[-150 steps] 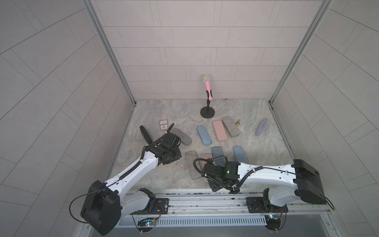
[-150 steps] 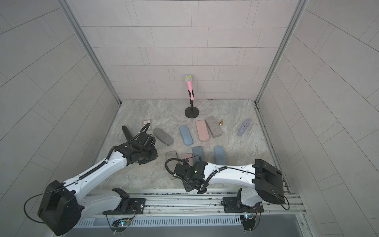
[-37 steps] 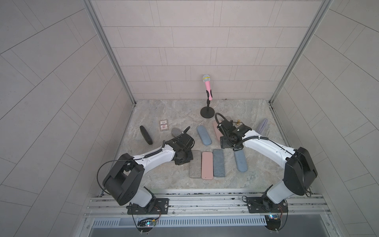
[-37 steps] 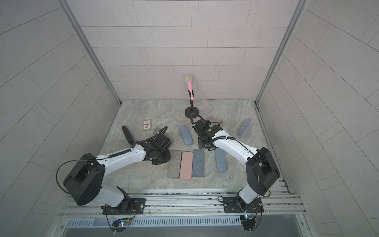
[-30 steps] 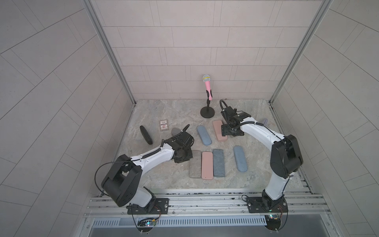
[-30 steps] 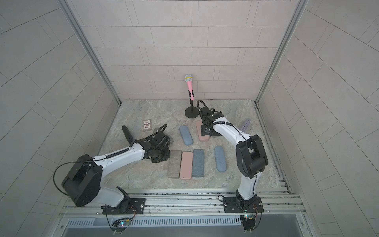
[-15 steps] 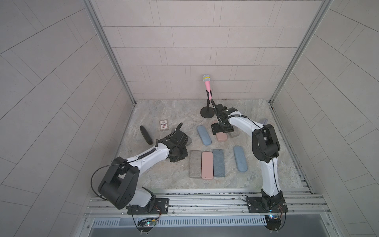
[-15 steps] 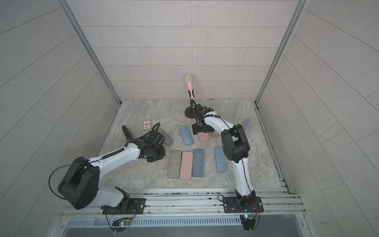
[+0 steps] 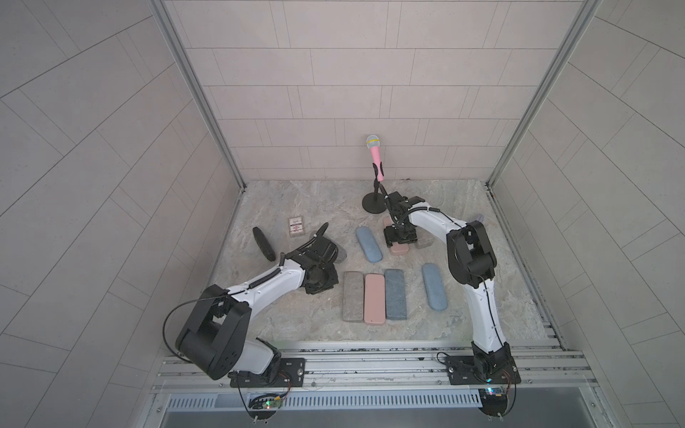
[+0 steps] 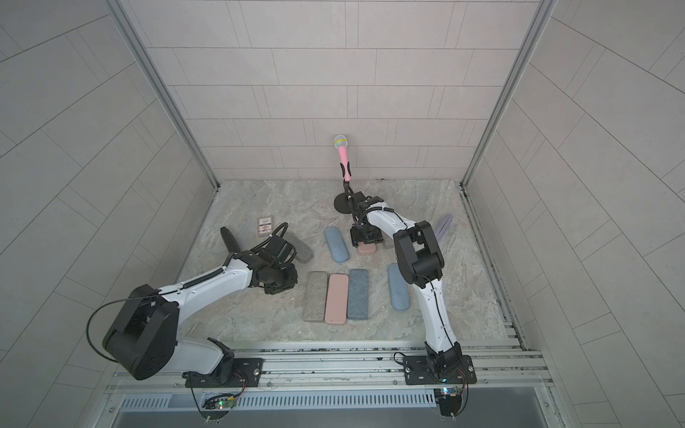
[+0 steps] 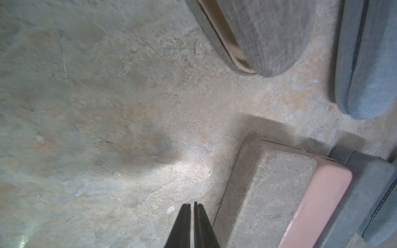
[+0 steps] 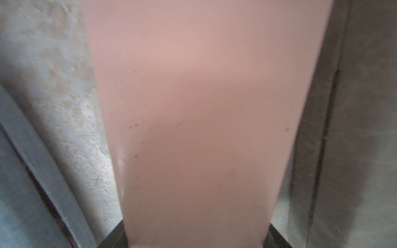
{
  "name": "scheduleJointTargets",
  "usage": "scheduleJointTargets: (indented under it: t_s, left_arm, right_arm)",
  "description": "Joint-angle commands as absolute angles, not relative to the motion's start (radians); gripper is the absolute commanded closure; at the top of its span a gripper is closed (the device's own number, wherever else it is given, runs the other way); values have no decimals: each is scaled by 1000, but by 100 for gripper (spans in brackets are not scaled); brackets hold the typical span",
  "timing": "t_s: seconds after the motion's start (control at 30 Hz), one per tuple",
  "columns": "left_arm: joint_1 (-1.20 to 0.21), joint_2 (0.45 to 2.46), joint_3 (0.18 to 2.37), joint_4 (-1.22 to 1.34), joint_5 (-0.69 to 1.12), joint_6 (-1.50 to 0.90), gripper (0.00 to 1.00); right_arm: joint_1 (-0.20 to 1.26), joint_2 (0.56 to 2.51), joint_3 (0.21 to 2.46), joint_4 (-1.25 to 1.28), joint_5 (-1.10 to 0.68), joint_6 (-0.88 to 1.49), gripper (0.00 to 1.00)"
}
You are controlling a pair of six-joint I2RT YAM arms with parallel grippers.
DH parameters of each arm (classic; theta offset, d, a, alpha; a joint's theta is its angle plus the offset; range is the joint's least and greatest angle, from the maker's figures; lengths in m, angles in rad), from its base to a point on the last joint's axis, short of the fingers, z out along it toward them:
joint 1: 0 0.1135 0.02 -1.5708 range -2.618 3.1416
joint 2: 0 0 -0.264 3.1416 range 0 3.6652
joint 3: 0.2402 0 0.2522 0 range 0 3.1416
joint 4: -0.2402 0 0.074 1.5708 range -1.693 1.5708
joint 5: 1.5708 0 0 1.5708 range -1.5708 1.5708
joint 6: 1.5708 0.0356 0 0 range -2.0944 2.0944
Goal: Close the glasses case
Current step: Pick up the glasses case at the center of the board, then place the glasses case at the center of the board.
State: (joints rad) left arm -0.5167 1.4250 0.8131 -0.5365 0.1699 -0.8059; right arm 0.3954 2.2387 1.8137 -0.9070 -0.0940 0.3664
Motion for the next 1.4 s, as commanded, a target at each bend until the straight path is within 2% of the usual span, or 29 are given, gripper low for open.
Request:
scheduleJointTargets:
  t_s: [0.0,0.27,0.53,0.73,0.93,1.37]
  left_arm:
    - [-505,1421,810,-552,174,-786,88]
    - [-503,1403,798,-543,178,-785,88]
    - [-504,1396,790,-527,190,-785,88]
    - [-503,1382,778,-532,185,-781,88]
    - [-503,1390,777,-525,187,-787,88]
    - [-505,1398,762,-523,181,-799,88]
  right_arm:
    - [397,2208,1823,-930,-101,358,65]
    - [440,1919,1655,-942,-35,389,68]
    - [548,1550,1282,-950,73,588,70]
    - [674,1384,1028,-903,79,769,70]
    - [717,1342,889,-844,55,856,70]
    - [742,1380,813,-757,2,884,70]
